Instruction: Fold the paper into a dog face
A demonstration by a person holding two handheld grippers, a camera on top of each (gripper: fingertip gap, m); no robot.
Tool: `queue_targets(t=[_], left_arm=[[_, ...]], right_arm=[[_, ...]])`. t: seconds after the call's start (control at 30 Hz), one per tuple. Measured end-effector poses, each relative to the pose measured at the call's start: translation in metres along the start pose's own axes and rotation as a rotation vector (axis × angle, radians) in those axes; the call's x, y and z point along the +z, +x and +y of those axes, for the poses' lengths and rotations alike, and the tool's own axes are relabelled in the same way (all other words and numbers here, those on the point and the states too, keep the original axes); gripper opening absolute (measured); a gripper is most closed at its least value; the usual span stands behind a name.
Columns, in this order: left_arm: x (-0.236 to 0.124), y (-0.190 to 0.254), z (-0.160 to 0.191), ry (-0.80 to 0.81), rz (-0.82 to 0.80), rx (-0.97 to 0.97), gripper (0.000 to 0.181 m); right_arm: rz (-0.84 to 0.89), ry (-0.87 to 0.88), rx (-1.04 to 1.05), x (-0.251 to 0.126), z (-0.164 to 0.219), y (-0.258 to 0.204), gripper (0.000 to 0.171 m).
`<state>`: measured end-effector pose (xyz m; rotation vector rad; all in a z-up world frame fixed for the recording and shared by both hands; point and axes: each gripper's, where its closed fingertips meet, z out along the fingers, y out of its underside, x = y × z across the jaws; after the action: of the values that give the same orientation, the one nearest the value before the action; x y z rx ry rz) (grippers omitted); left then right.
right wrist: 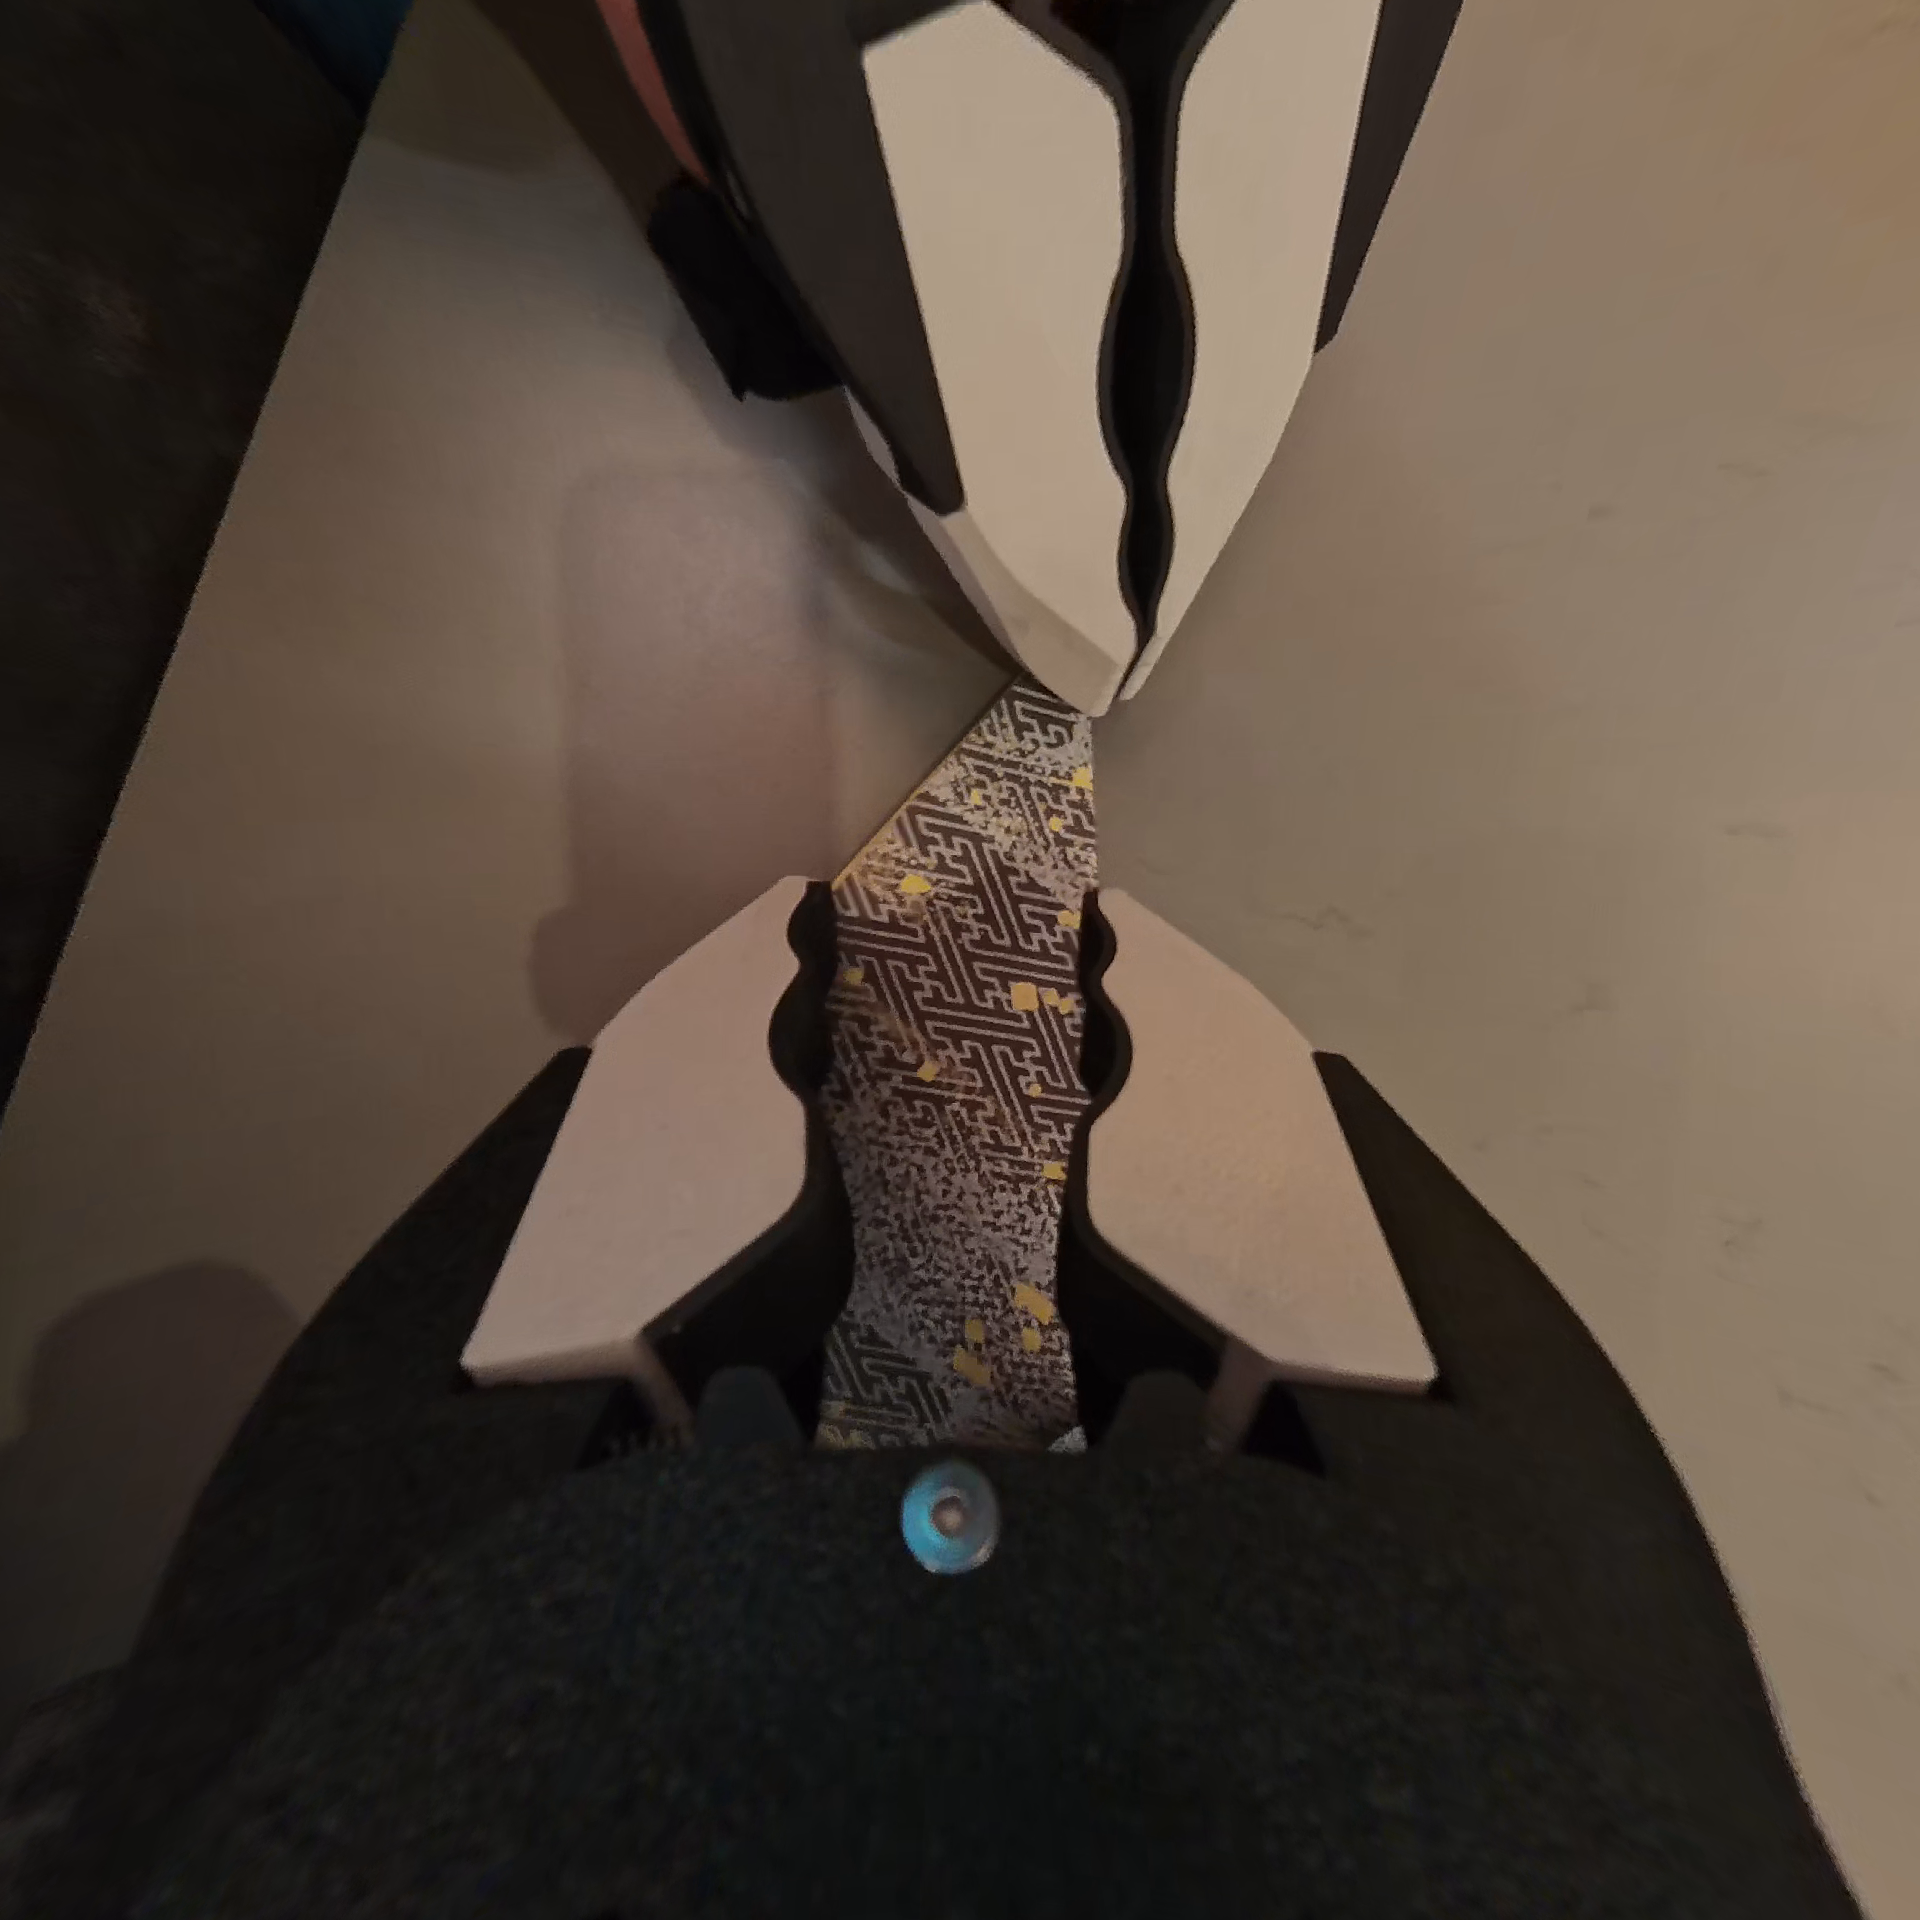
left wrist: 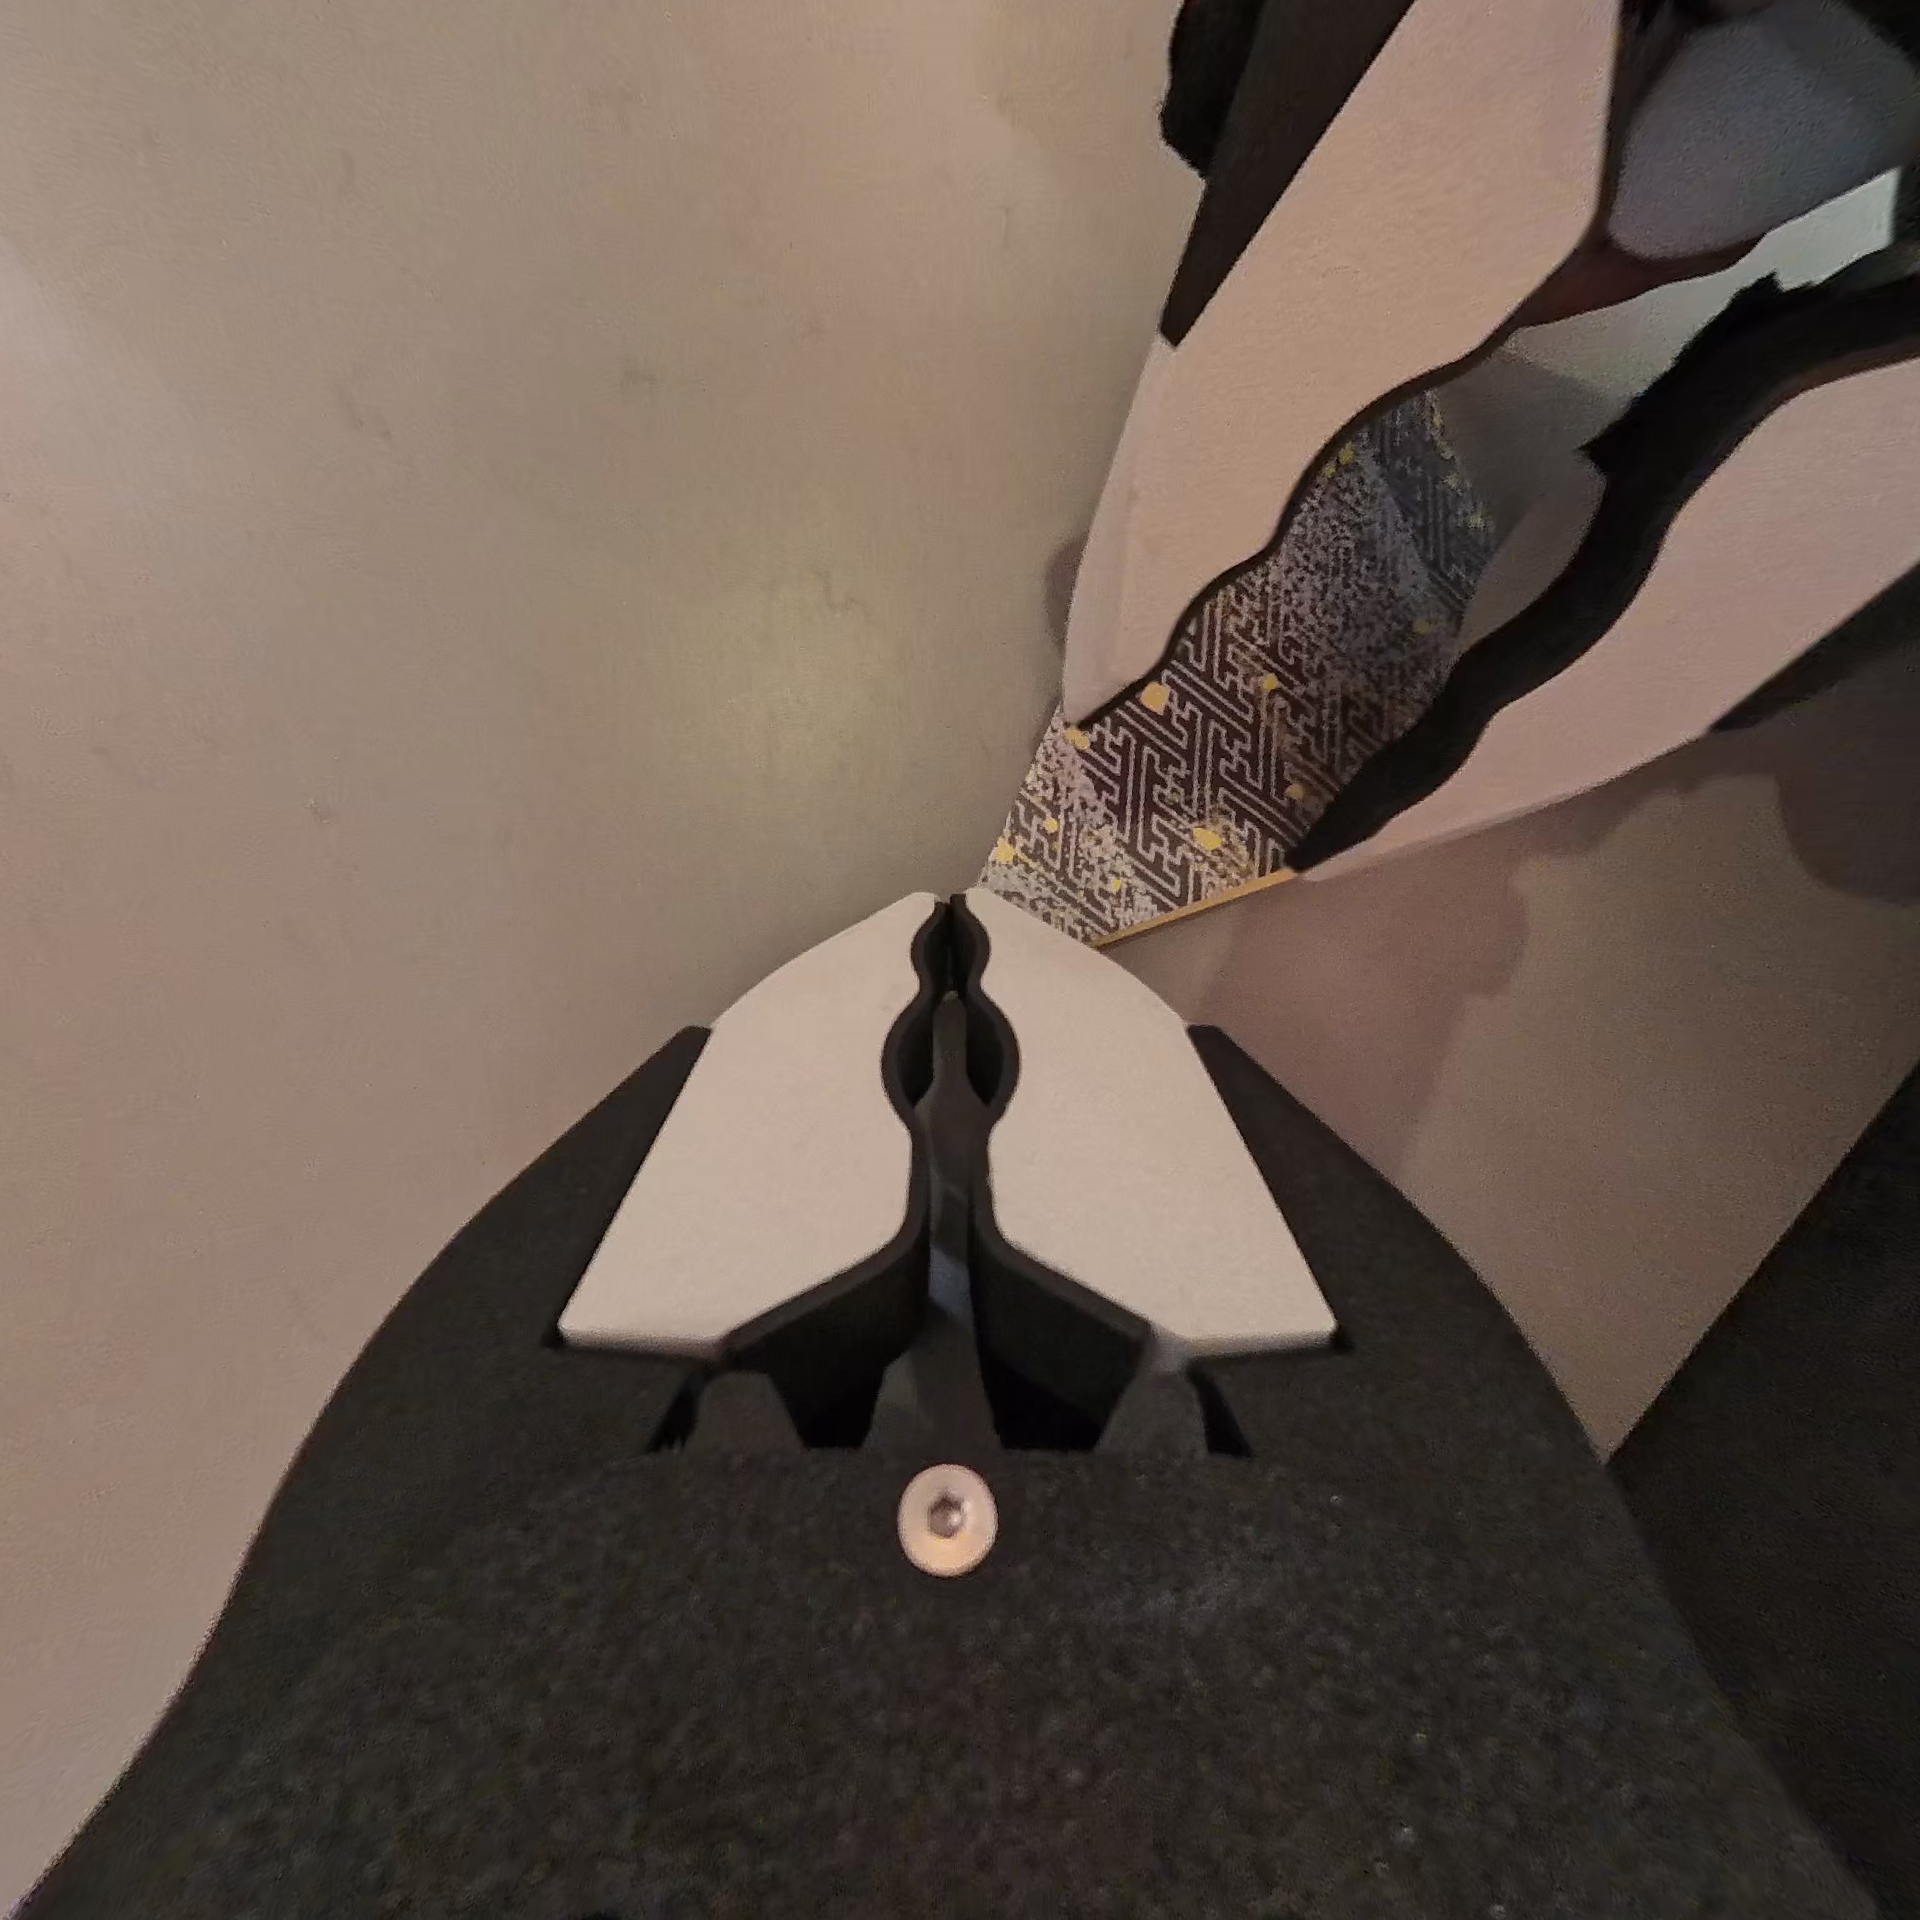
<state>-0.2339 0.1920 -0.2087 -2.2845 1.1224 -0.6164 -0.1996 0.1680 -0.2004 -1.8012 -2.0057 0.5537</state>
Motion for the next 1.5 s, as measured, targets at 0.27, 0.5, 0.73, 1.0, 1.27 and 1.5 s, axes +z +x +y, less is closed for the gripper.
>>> queue_targets(t=[0.27, 0.5, 0.73, 1.0, 1.27, 1.5], left_arm=[[0.001, 0.0, -0.001, -0.011, -0.001, 0.024, 0.0], [0.001, 0.0, -0.001, -0.009, 0.006, 0.021, 0.0], [-0.005, -0.007, -0.001, 0.013, -0.031, -0.003, 0.012], [-0.02, 0.006, 0.006, 0.093, 0.082, -0.194, 0.028], [-0.01, 0.007, 0.002, 0.092, 0.059, -0.236, 0.025], [-0.008, 0.002, 0.004, 0.069, 0.034, -0.263, 0.008]], right_arm=[[-0.015, -0.007, 0.005, 0.004, 0.002, 0.001, 0.044], [-0.033, -0.017, 0.005, 0.01, 0.004, 0.002, 0.043], [-0.027, -0.014, -0.008, 0.01, 0.005, 0.003, 0.041], [-0.015, -0.005, -0.003, 0.01, 0.005, 0.003, 0.041], [-0.014, 0.0, 0.0, 0.01, 0.005, 0.003, 0.041], [-0.014, -0.002, 0.002, 0.01, 0.005, 0.003, 0.041]])
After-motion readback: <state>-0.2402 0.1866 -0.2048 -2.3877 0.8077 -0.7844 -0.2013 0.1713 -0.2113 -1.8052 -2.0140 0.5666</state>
